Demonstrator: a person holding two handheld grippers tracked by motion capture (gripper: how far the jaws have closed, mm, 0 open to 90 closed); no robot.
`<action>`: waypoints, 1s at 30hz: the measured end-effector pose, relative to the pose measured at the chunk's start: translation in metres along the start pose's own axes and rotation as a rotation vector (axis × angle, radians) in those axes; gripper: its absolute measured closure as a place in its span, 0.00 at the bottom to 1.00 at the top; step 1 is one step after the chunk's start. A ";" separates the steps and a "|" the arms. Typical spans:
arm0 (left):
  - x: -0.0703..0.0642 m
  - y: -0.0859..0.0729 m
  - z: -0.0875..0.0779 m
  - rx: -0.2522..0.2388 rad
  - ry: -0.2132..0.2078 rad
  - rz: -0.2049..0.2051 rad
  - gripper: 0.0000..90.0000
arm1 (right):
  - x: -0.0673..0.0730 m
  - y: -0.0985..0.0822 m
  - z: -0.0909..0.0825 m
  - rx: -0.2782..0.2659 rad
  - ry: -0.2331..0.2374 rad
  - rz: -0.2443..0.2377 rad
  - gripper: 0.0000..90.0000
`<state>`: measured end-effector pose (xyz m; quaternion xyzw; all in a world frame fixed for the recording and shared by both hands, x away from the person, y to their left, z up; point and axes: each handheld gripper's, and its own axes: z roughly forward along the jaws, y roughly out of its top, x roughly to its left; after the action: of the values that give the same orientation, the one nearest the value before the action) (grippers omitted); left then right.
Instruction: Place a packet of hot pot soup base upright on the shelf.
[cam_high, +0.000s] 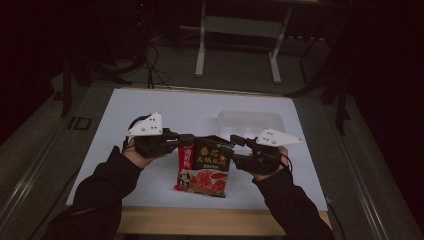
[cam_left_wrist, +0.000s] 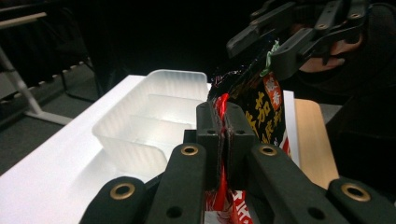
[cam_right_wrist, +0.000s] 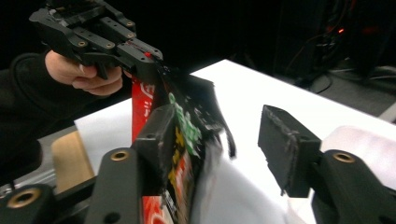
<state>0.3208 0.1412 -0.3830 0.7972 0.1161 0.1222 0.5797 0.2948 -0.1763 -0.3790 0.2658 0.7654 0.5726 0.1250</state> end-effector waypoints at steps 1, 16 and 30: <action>0.000 0.000 0.001 -0.002 -0.005 -0.003 0.98 | 0.000 0.000 0.002 0.007 0.008 0.007 0.55; 0.006 -0.001 0.001 -0.038 -0.059 -0.048 0.97 | 0.015 0.005 0.002 0.046 0.007 0.008 0.84; 0.011 -0.009 -0.019 -0.112 0.057 -0.162 0.13 | 0.015 0.035 -0.028 -0.063 -0.226 0.038 0.85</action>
<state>0.3247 0.1646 -0.3848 0.7477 0.1898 0.1039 0.6278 0.2776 -0.1834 -0.3356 0.3391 0.7230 0.5649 0.2077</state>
